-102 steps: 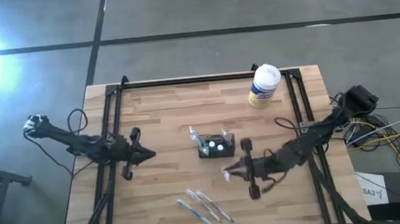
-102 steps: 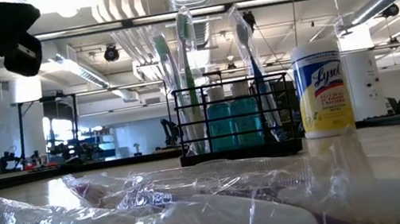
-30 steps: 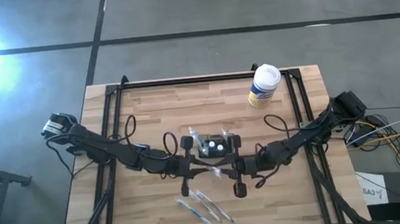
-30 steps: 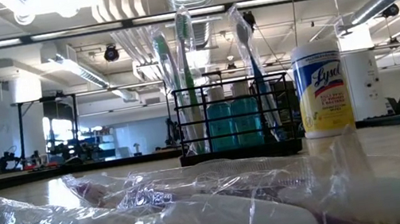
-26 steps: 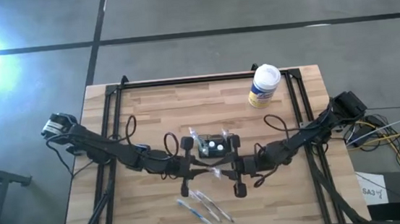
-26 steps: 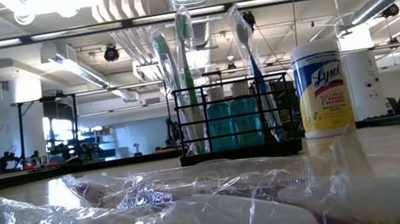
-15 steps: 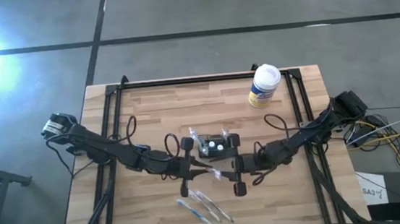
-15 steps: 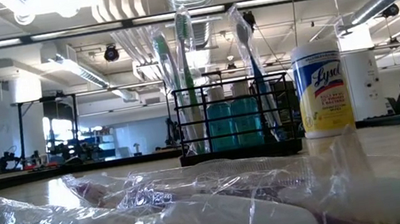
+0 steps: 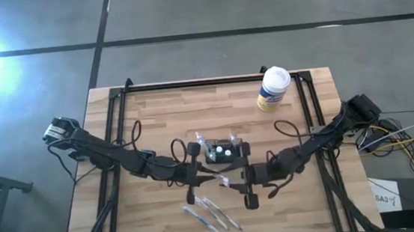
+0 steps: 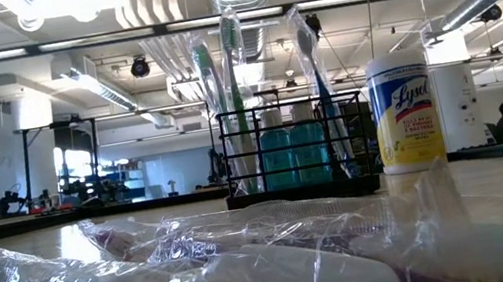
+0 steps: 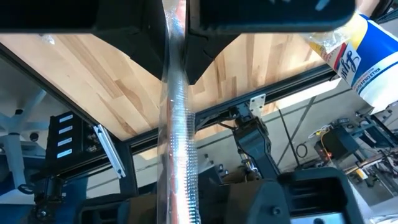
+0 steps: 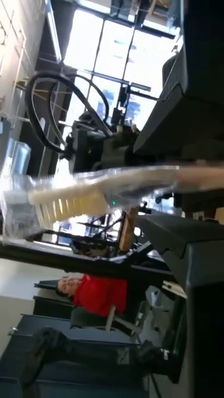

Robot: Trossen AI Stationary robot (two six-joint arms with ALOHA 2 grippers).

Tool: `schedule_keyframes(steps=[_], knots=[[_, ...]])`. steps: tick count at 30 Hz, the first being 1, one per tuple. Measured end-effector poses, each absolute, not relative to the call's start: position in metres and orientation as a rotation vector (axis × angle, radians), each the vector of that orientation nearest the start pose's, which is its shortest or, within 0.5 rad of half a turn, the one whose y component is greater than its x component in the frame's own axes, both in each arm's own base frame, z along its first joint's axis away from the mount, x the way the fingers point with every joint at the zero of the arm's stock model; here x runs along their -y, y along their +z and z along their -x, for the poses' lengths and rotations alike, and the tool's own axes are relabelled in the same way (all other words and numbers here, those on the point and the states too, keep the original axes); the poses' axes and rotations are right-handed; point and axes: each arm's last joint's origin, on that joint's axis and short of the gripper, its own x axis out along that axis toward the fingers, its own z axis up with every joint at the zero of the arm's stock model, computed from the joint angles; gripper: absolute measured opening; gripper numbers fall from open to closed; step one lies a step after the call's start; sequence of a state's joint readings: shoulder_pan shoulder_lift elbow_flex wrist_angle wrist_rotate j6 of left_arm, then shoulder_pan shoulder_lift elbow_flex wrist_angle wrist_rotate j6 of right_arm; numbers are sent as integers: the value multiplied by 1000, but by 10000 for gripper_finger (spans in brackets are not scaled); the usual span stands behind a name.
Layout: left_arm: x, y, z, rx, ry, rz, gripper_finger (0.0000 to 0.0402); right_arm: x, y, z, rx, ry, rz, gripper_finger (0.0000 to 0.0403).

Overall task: Pick & Place toothbrushing station
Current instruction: Put the orange toothbrush into the black mesh organizer

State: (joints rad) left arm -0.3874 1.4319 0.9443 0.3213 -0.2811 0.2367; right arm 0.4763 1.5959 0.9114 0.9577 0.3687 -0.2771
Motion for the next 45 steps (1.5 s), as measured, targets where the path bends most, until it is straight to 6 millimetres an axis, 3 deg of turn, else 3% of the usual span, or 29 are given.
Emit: schedule_keyframes(steps=[6, 13, 18, 21, 29, 33, 37, 41, 45], knots=[[114, 288, -301, -144, -117, -291, 26, -150, 282, -313, 231, 79, 157, 125], [112, 288, -302, -145, -118, -291, 26, -150, 281, -313, 225, 73, 180, 27], [110, 288, -303, -144, -111, -288, 30, -148, 282, -313, 225, 70, 170, 20], [110, 288, -302, -145, -107, -287, 64, -148, 284, -312, 209, 75, 180, 19], [105, 306, -283, -146, -139, -252, 215, -143, 294, -302, 140, 85, 164, 17], [99, 320, -264, -170, -148, -223, 262, -139, 294, -297, 82, 51, 161, 16], [94, 330, -234, -207, -171, -179, 270, -135, 290, -290, 26, 27, 165, 16], [87, 323, -197, -176, -196, -135, 247, -127, 282, -276, 9, 24, 130, 16], [74, 300, -163, -88, -163, -57, 193, -115, 274, -258, -2, -53, 89, 17]])
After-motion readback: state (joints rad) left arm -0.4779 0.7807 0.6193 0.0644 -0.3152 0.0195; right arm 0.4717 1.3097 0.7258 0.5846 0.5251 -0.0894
